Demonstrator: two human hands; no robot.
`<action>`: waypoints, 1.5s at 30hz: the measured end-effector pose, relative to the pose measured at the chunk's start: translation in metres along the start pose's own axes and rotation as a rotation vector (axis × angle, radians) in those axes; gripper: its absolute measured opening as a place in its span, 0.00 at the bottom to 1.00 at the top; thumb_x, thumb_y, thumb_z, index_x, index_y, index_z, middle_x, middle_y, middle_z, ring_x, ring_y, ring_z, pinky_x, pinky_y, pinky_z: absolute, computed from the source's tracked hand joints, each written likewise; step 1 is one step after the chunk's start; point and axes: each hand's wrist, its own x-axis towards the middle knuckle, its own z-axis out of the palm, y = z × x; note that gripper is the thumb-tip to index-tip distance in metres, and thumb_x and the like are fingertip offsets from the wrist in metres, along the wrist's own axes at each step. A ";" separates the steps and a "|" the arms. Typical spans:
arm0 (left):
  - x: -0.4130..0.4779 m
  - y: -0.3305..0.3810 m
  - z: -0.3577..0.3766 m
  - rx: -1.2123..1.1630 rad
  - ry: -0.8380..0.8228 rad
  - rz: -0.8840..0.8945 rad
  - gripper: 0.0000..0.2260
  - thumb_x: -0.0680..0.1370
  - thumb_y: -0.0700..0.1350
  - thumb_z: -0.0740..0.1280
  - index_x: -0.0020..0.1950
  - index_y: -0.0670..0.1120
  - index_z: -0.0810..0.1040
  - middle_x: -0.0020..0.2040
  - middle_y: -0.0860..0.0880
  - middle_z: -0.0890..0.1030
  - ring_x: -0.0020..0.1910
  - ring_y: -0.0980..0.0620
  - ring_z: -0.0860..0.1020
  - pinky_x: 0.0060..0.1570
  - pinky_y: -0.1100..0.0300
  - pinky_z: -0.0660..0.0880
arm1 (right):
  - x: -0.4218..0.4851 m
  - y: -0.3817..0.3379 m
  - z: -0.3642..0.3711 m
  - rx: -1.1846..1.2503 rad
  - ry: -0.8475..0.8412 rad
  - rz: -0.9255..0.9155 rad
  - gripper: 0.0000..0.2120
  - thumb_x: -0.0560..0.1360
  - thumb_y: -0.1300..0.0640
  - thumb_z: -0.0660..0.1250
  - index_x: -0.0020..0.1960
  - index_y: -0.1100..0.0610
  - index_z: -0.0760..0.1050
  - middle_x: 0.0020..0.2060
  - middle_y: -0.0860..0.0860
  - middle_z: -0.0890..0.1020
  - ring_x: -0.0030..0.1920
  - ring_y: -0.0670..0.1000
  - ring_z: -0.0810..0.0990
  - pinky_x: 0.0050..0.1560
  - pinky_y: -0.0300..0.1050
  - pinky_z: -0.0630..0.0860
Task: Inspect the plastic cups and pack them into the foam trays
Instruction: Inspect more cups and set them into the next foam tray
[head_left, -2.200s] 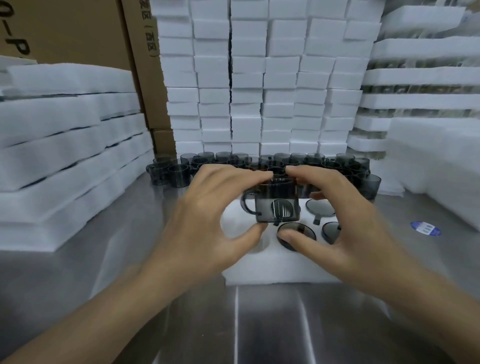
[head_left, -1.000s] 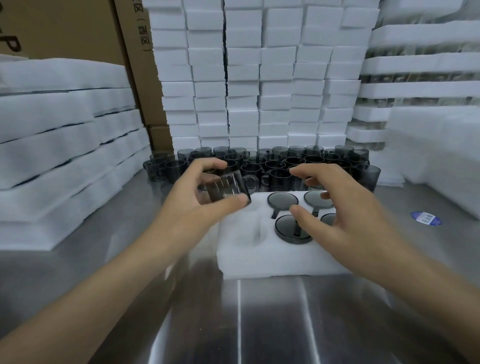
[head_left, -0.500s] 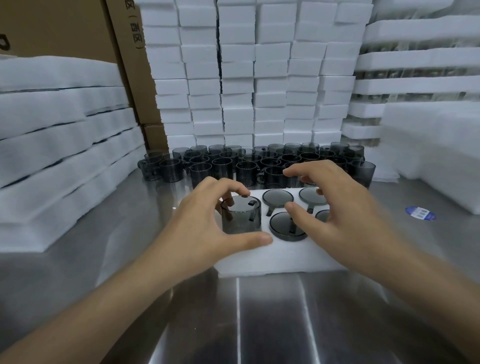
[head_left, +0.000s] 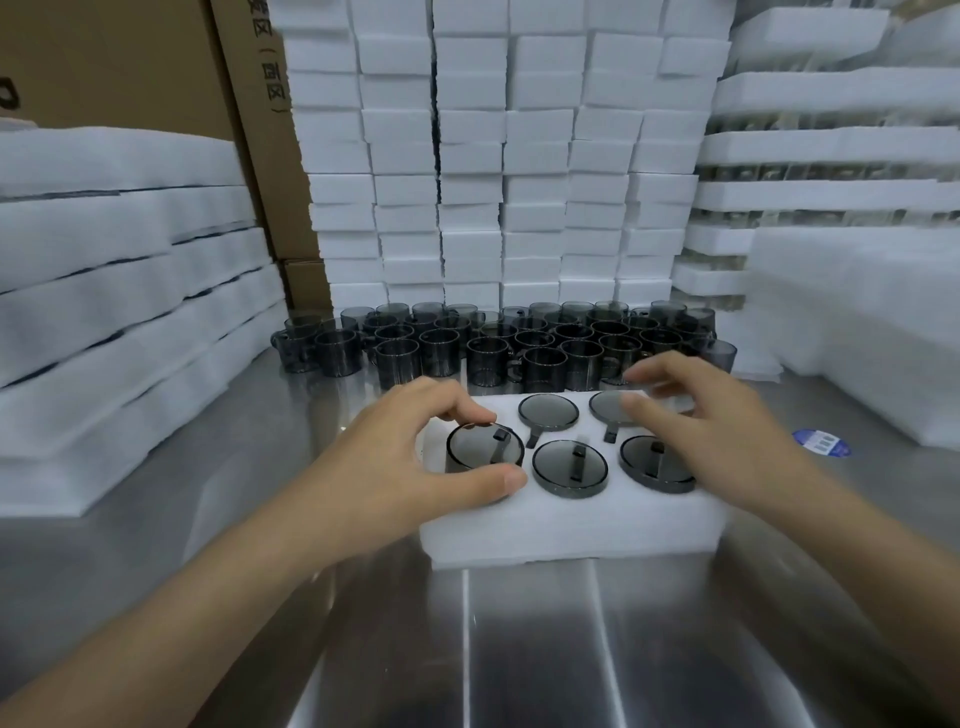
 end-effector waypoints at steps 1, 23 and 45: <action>0.000 -0.001 0.000 0.000 -0.020 0.001 0.30 0.64 0.78 0.73 0.59 0.63 0.79 0.63 0.70 0.78 0.65 0.69 0.74 0.57 0.59 0.69 | 0.000 0.001 0.001 0.020 -0.008 0.019 0.19 0.72 0.34 0.66 0.59 0.42 0.79 0.57 0.39 0.81 0.59 0.41 0.78 0.61 0.50 0.75; 0.002 -0.015 0.017 -0.088 -0.117 0.092 0.19 0.78 0.74 0.59 0.63 0.67 0.74 0.68 0.75 0.67 0.75 0.70 0.60 0.75 0.57 0.61 | 0.006 0.008 0.010 0.177 -0.053 0.154 0.07 0.80 0.47 0.72 0.57 0.41 0.80 0.57 0.43 0.80 0.54 0.45 0.79 0.47 0.39 0.70; 0.110 -0.149 -0.033 0.655 0.537 -0.263 0.22 0.77 0.62 0.71 0.65 0.52 0.73 0.70 0.50 0.71 0.69 0.45 0.71 0.58 0.47 0.76 | 0.044 0.132 0.018 0.035 0.041 0.006 0.26 0.81 0.29 0.61 0.74 0.39 0.74 0.61 0.38 0.84 0.53 0.40 0.86 0.43 0.40 0.81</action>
